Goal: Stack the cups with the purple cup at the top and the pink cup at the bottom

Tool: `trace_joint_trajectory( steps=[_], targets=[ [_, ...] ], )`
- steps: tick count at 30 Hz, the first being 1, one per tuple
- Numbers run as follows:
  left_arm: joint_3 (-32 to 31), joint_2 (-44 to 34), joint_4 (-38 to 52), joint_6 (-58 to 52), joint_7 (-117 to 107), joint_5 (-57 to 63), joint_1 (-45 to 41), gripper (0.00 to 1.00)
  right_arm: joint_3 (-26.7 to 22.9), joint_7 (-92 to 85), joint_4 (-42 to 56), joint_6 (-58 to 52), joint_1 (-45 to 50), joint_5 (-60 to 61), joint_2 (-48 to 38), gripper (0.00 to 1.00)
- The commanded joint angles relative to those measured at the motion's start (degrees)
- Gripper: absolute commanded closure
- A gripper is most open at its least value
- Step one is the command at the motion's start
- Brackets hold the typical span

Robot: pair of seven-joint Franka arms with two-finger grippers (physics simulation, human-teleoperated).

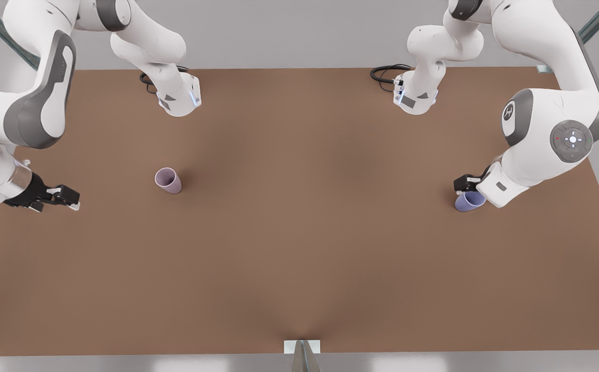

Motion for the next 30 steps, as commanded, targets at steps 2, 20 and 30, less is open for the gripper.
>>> trace_joint_trajectory(
  steps=[2, 20, 30],
  targets=[
    [0.0, 0.0, 0.0, 0.3, -0.3, 0.1, 0.0, 0.00, 0.0, -2.2, 0.0, -3.8, 0.3, 0.8, -0.3, 0.00],
    [0.5, 0.4, -0.8, -1.4, -0.9, -0.1, 0.0, 0.00, -0.1, -11.1, -50.2, 22.8, 3.2, 1.2, -15.2, 0.00],
    [0.5, 1.1, -0.8, -1.5, -1.2, -0.1, -0.1, 0.00, 0.1, -11.6, -59.2, 35.2, 5.3, 1.5, -11.2, 0.00]
  ],
)
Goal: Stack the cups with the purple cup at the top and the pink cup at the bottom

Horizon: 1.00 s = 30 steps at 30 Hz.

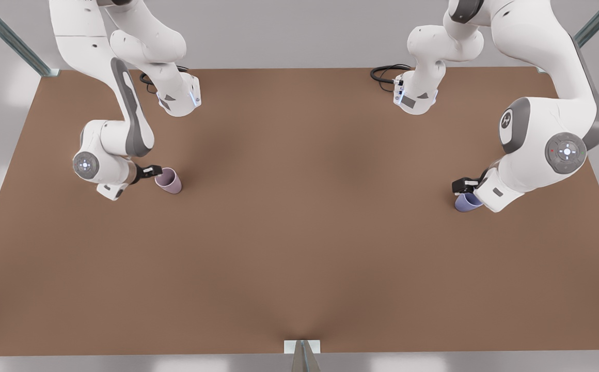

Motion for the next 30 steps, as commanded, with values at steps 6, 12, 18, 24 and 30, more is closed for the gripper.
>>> trace_joint_trajectory(
  steps=[6, 12, 18, 24, 30],
  targets=[
    [0.0, 0.2, 0.0, -0.1, -0.6, 0.0, 0.1, 0.00, -0.1, -3.7, -1.5, 13.6, 1.9, 0.1, 2.0, 0.00],
    [0.0, 0.6, 0.0, -0.1, -0.6, 0.0, 0.1, 0.00, -0.1, -3.7, -3.6, 15.4, 1.9, 0.1, 2.1, 0.00],
    [0.0, 0.7, 0.0, -0.1, -0.6, 0.0, 0.1, 0.00, -0.2, -3.8, -5.1, 16.1, 1.8, 0.1, 2.3, 0.08],
    [0.0, 0.8, 0.0, -0.1, -0.6, 0.1, 0.1, 0.00, -0.1, -3.7, -6.1, 16.6, 1.4, 0.2, 4.1, 0.17],
    [0.1, 1.1, 0.1, -0.1, -0.6, 0.2, 0.1, 0.00, -0.1, -3.7, -6.8, 17.3, 1.8, 0.3, 4.2, 0.63]
  ],
)
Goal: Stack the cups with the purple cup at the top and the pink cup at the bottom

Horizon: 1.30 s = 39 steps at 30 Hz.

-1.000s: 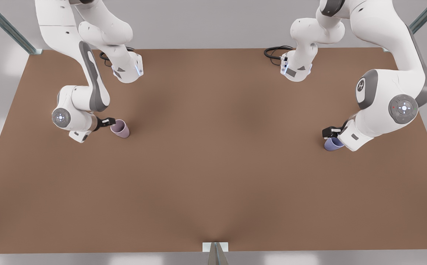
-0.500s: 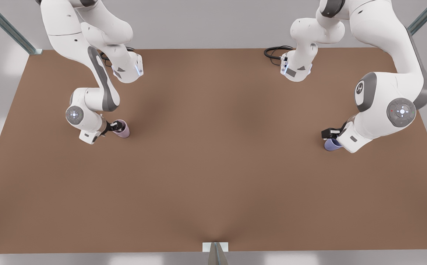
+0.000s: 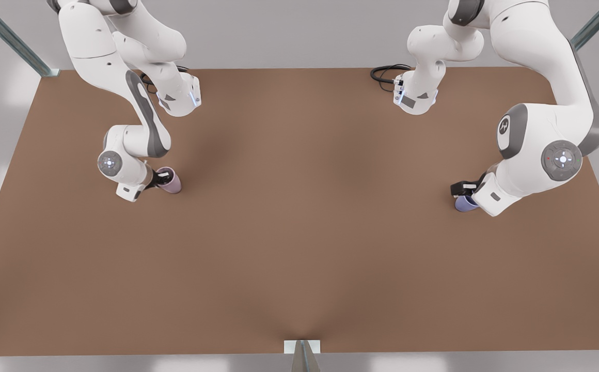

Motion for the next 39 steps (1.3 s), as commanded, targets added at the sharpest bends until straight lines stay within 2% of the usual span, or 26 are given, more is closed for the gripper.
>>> trace_joint_trajectory(
  steps=[1, 3, 8, 10, 13, 16, 19, 22, 26, 29, 32, 39],
  targets=[
    [0.0, 0.0, 0.0, 0.0, -0.1, 0.1, 0.0, 0.00, 0.1, -0.6, 0.1, 0.3, 0.1, 0.0, -0.1, 0.70],
    [0.0, 0.0, 0.0, 0.0, -0.1, 0.1, 0.0, 0.00, 0.0, -0.6, 0.1, 0.4, 0.1, 0.0, -0.1, 0.79],
    [0.0, -0.1, 0.0, 0.0, -0.1, 0.1, 0.0, 0.00, 0.1, -0.6, 0.7, -0.1, 0.2, 0.2, -1.1, 0.79],
    [0.0, -0.1, 0.0, 0.0, -0.1, 0.1, 0.0, 0.00, 0.4, 0.6, 4.5, -6.7, 0.4, 0.5, -3.4, 0.79],
    [0.6, -0.1, 0.1, 0.2, 0.1, 0.1, 0.1, 0.00, 2.6, 11.0, 8.6, -11.2, 4.6, 0.6, -5.3, 0.79],
    [1.4, -0.2, 0.0, 0.6, 0.1, 0.2, 0.0, 0.00, 2.8, 22.1, 17.0, -14.7, 12.8, 5.8, -2.0, 0.79],
    [1.9, -0.2, -0.1, 0.9, 0.1, 0.2, 0.1, 0.00, 9.6, 36.0, 28.0, -16.3, 14.4, 6.1, 4.8, 0.79],
    [2.7, -0.3, -3.5, 5.9, 0.5, 0.1, 0.7, 0.00, 10.3, 56.5, 52.3, -22.9, 25.2, 6.7, 20.2, 0.79],
    [4.0, 0.3, -4.8, 6.0, 0.4, 0.2, 0.7, 0.00, 10.2, 72.7, 69.9, -23.4, 33.9, 8.2, 32.4, 0.79],
    [4.6, 0.3, -12.4, 15.2, 0.3, 0.1, 0.9, 0.00, 9.0, 82.3, 88.2, -24.7, 39.4, 5.4, 47.5, 0.79],
    [6.1, -0.1, -19.5, 22.0, 0.3, 0.0, 0.9, 0.00, 9.7, 84.8, 91.4, -24.0, 40.0, 3.7, 51.2, 0.79],
    [8.1, -2.6, -32.6, 32.9, 0.3, -0.1, 0.9, 0.00, 9.9, 90.5, 91.4, -22.0, 40.7, 1.6, 52.8, 0.79]
  ],
)
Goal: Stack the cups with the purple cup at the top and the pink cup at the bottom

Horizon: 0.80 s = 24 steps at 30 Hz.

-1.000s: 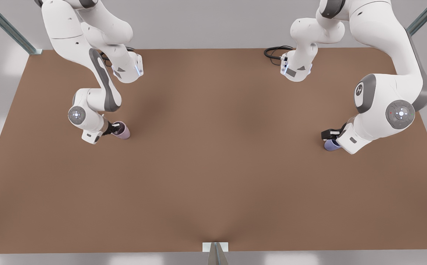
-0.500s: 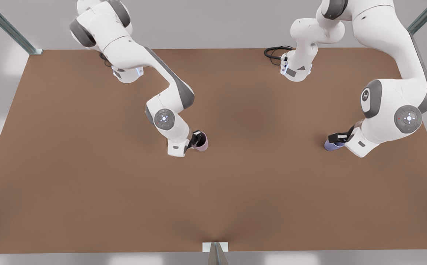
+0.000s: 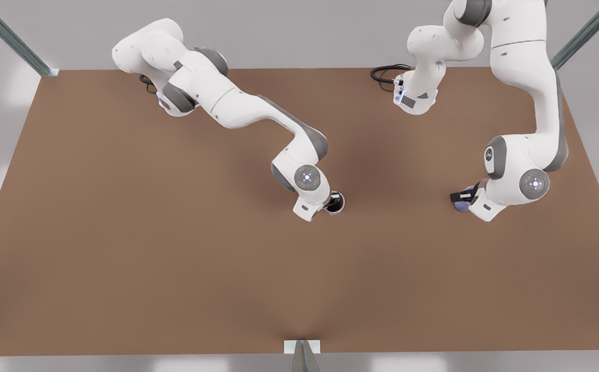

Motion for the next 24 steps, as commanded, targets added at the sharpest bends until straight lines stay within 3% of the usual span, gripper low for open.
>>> trace_joint_trajectory(
  steps=[1, 3, 10, 24],
  targets=[
    [0.7, -0.2, -1.8, 8.4, 0.1, 0.0, 0.1, 0.00, 0.3, 34.0, 0.2, 0.2, 0.0, -1.3, 0.2, 0.79],
    [1.1, -0.2, -4.5, 12.6, 0.1, 0.1, 0.1, 0.00, 0.7, 36.2, 0.2, 0.3, 0.0, -1.3, 0.1, 0.54],
    [2.2, 0.8, -8.6, 18.3, 0.1, 0.1, 0.1, 0.00, 0.7, 36.2, -0.1, 3.4, 0.1, -1.4, 1.0, 0.54],
    [2.8, 5.0, -11.5, 21.9, 0.1, 0.0, 0.0, 0.00, 0.0, 35.4, -0.4, -4.1, 1.6, -0.8, -1.5, 0.52]
  ],
)
